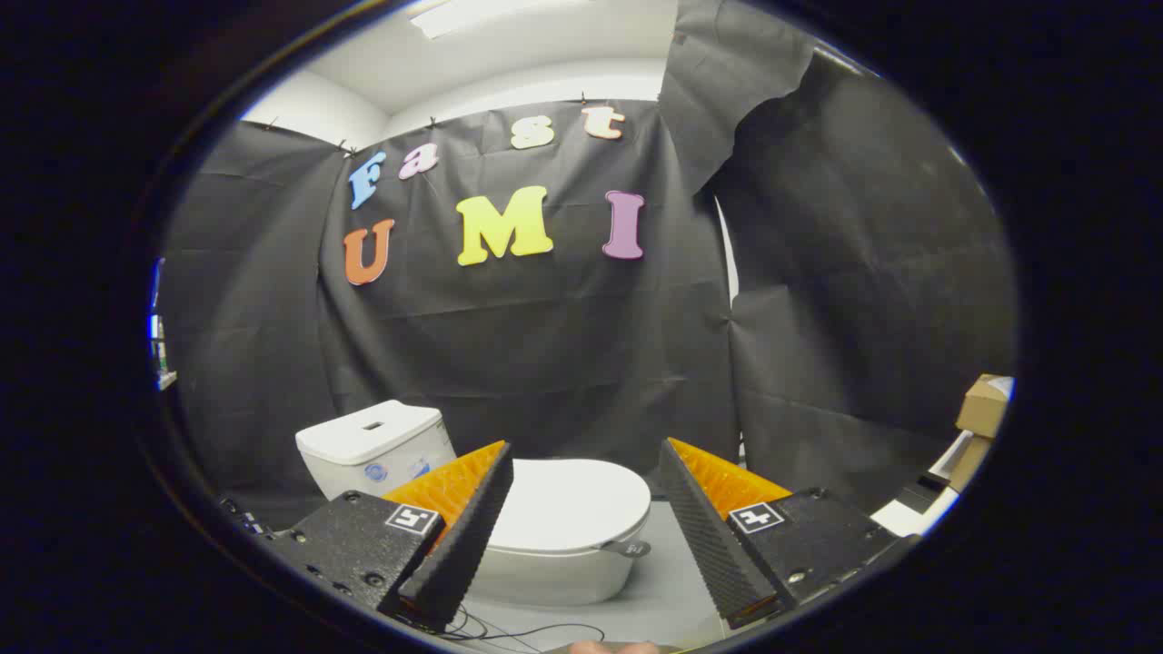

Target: Open the toilet lid.

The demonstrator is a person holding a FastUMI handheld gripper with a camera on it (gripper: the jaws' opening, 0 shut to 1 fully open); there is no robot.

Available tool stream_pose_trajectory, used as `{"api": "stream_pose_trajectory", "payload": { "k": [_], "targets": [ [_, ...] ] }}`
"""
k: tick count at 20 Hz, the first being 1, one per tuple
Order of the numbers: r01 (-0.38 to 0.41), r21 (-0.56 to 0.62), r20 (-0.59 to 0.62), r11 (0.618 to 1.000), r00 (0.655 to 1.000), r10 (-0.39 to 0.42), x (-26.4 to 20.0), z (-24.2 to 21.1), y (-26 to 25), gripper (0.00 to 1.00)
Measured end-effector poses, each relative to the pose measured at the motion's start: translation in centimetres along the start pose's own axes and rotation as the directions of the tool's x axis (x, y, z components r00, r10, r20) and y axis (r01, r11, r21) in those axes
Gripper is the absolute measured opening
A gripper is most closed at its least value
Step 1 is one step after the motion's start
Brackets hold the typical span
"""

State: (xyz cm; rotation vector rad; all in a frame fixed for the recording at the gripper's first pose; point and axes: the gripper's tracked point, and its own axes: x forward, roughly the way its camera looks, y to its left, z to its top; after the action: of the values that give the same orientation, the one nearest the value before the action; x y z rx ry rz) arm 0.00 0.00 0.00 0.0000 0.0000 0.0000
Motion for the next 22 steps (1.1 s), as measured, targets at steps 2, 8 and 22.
{"api": "stream_pose_trajectory", "payload": {
  "k": [2,8,22],
  "targets": [
    [-0.011,-0.014,0.007,1.000,1.000,0.011,0.0,0.1,0.2,1.00],
    [-0.019,-0.050,0.023,0.999,1.000,0.020,-0.1,0.4,0.9,1.00],
    [0.021,-0.062,-0.052,0.998,0.998,-0.024,1.6,-2.7,-0.6,1.00]
  ]
}}
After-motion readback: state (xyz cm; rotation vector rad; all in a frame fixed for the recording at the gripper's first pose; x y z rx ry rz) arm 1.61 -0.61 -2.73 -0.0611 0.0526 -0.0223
